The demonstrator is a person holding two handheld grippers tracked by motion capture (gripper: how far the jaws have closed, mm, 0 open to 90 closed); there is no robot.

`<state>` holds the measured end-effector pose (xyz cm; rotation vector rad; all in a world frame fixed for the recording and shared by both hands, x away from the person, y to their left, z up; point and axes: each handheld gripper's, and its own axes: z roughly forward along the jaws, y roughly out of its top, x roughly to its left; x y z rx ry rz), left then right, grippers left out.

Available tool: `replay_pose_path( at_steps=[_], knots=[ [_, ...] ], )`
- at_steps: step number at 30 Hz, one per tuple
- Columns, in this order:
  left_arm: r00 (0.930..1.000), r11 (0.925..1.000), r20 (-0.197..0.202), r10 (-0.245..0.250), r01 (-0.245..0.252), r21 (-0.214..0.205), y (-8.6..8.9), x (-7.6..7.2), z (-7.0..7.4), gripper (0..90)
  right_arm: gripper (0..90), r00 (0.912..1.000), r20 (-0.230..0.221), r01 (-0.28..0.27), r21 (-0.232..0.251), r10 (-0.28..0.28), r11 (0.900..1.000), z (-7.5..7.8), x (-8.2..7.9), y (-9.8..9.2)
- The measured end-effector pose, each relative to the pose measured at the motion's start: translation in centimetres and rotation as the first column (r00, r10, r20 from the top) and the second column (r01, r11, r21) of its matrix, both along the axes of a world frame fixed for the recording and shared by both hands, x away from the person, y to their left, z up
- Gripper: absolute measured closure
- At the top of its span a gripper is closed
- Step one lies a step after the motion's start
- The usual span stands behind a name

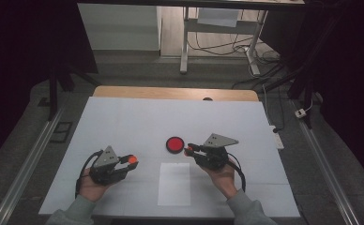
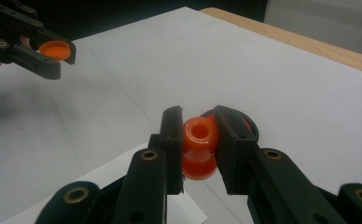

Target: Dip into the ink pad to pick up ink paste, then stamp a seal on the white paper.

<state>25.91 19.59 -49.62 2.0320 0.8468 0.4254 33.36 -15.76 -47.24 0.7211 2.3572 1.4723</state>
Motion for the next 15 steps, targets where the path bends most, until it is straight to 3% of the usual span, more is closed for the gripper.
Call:
replay_pose_path(
  at_steps=[15],
  knots=[
    [1.0,1.0,0.001,-0.004,0.004,0.001,-0.1,0.0,0.0,64.9,72.8,0.9998,-0.006,-0.019,-0.005,0.019,0.9998,-0.1,-1.2,-0.6]
  ],
)
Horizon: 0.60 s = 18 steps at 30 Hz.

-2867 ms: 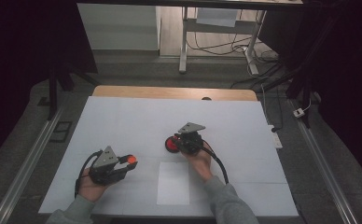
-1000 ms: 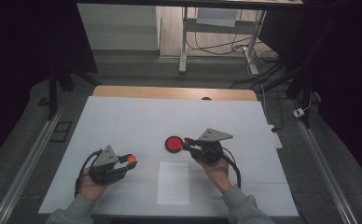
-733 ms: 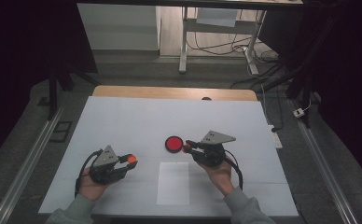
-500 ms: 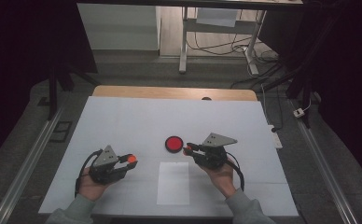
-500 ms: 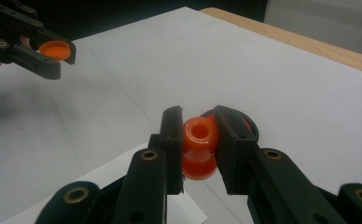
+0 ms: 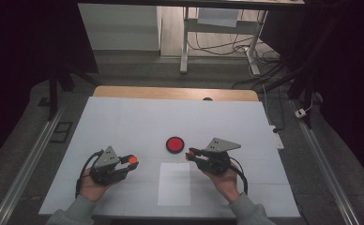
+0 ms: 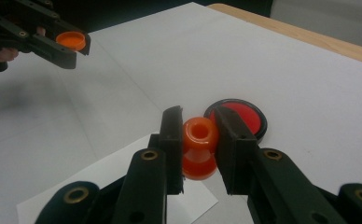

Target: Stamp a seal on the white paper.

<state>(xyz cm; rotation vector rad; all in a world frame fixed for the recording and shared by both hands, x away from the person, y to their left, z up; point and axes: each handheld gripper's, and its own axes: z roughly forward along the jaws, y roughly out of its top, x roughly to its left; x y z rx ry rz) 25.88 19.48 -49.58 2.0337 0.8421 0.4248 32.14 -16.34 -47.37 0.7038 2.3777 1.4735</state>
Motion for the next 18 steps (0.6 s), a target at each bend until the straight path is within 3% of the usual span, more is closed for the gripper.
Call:
replay_pose_path(
  at_steps=[18],
  knots=[
    [1.0,1.0,-0.001,-0.001,0.001,0.005,-0.03,0.02,-0.02,64.9,72.7,0.9976,-0.038,-0.059,-0.024,0.058,0.998,-0.86,-1.1,0.79]
  ],
)
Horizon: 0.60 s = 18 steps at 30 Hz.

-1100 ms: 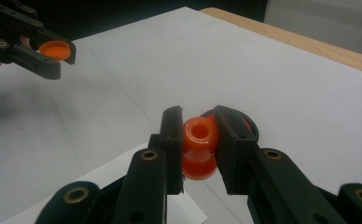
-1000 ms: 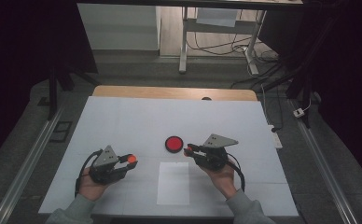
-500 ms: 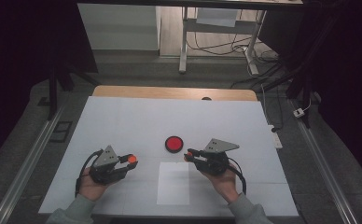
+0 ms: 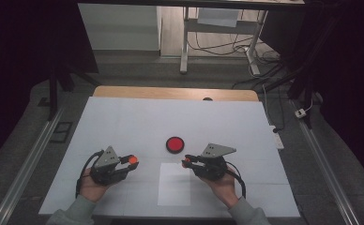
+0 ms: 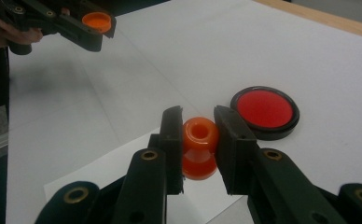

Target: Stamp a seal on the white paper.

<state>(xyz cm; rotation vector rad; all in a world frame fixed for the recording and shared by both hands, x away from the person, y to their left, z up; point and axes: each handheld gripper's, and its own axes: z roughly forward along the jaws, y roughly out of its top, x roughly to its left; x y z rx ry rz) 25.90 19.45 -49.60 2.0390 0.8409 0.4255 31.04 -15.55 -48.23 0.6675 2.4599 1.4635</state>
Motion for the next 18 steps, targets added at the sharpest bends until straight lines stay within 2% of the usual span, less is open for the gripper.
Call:
replay_pose_path(
  at_steps=[14,18],
  knots=[
    [1.0,1.0,-0.004,0.001,-0.001,0.004,0.1,0.1,-0.1,64.9,72.7,0.9987,-0.03,-0.042,-0.038,0.041,0.9984,-1.2,-0.3,1.1],
    [1.0,1.0,-0.004,0.003,-0.003,0.005,0.0,0.1,-0.2,64.9,72.7,0.9982,-0.032,-0.052,-0.066,0.05,0.9965,-1.6,-0.5,1.4]
  ],
)
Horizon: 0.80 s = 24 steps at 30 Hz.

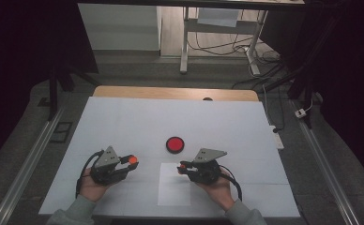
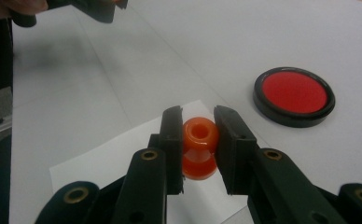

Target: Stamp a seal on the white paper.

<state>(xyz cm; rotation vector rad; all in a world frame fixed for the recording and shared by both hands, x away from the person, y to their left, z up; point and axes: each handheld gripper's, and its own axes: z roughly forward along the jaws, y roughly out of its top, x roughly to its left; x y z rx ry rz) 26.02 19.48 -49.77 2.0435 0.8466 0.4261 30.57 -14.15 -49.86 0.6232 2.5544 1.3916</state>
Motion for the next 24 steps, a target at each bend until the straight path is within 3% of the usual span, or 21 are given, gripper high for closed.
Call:
replay_pose_path(
  at_steps=[24],
  knots=[
    [1.0,1.0,-0.002,-0.002,0.002,0.0,0.0,0.0,0.0,64.9,72.7,0.9998,0.022,0.004,-0.075,-0.002,0.9972,-2.1,0.5,1.6]
  ],
)
